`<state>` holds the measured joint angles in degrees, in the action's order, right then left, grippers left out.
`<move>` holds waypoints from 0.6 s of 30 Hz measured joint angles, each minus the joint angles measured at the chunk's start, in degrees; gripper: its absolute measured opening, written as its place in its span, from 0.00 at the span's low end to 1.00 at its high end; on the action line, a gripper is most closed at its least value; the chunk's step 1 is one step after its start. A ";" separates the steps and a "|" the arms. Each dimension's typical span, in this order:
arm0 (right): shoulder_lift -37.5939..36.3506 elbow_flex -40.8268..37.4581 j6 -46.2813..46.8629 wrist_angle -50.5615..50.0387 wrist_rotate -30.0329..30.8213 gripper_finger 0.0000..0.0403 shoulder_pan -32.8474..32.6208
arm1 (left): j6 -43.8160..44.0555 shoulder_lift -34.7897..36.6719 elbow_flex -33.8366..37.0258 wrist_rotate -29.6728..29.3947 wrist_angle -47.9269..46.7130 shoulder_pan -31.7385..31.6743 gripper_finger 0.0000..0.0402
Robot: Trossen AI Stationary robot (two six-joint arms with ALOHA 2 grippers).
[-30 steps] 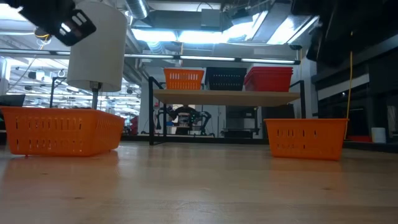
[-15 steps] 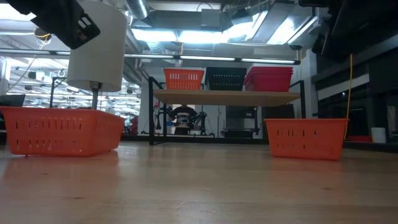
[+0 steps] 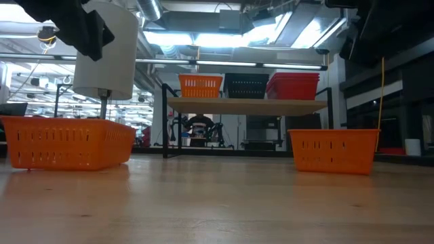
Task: Stack baskets on shelf by color
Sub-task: Stack the bottom left orange basket on the orange basket on the top shelf
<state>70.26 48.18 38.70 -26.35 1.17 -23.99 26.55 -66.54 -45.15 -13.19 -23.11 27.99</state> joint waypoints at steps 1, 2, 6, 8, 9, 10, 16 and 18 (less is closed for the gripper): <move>0.00 0.00 0.00 0.00 0.00 0.33 0.00 | -0.08 0.00 0.00 0.00 0.00 0.00 0.31; 0.00 0.02 0.00 0.00 0.00 0.33 0.00 | -0.09 0.00 0.00 0.00 0.00 -0.02 0.31; 0.00 0.02 -0.12 0.00 -0.02 0.33 0.00 | -0.11 0.00 0.00 0.00 0.00 0.14 0.31; 0.00 0.02 -0.15 -0.02 -0.02 0.33 0.00 | -0.09 0.00 0.00 0.00 0.00 0.15 0.31; 0.00 0.02 -0.15 -0.01 -0.02 0.33 0.00 | -0.07 0.00 0.00 0.00 0.00 0.15 0.31; 0.00 0.02 -0.15 -0.02 -0.02 0.33 0.00 | 0.14 0.00 0.00 0.00 0.00 0.15 0.31; 0.00 0.02 -0.15 -0.02 -0.07 0.33 0.00 | 0.35 0.00 0.00 0.54 0.00 0.15 0.31; 0.00 0.04 -0.15 -0.02 -0.07 0.33 0.00 | 0.37 0.00 0.00 0.54 0.02 0.15 0.31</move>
<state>70.26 48.23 38.54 -26.37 1.10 -23.99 26.92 -66.54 -45.15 -12.64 -23.09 28.14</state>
